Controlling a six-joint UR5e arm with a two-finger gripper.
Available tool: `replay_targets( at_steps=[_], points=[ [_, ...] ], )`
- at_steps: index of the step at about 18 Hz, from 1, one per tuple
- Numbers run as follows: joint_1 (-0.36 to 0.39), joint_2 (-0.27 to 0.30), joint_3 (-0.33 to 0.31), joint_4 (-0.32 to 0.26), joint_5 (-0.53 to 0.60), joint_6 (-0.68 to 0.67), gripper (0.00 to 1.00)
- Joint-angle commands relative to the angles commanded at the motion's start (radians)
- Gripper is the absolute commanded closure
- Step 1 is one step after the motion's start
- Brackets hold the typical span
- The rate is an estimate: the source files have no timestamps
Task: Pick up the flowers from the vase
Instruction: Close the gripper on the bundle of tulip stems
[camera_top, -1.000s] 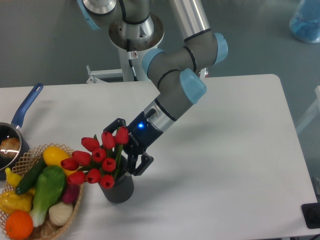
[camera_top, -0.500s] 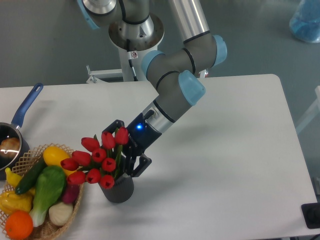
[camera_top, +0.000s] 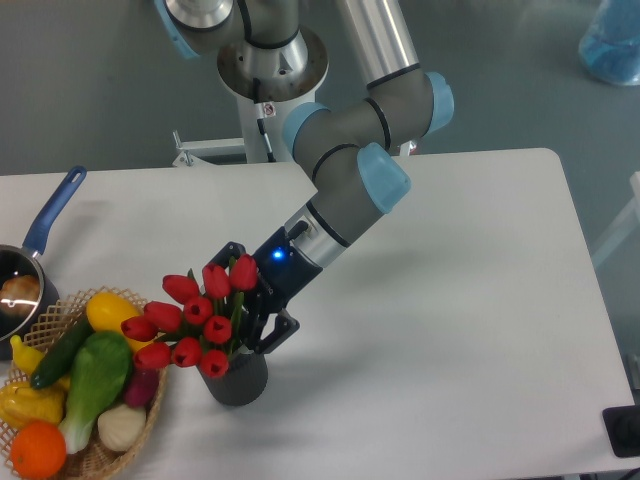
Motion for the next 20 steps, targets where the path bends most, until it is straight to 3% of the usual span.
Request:
replay_targets(
  at_steps=[4,10,20],
  points=[
    [0.002,-0.003,-0.006,0.0,-0.006,0.0,0.37],
    [0.006,-0.006,-0.008,-0.002,-0.074,0.0,0.4],
    [0.012,-0.002,-0.008,-0.002,-0.077,-0.003,0.45]
  ],
)
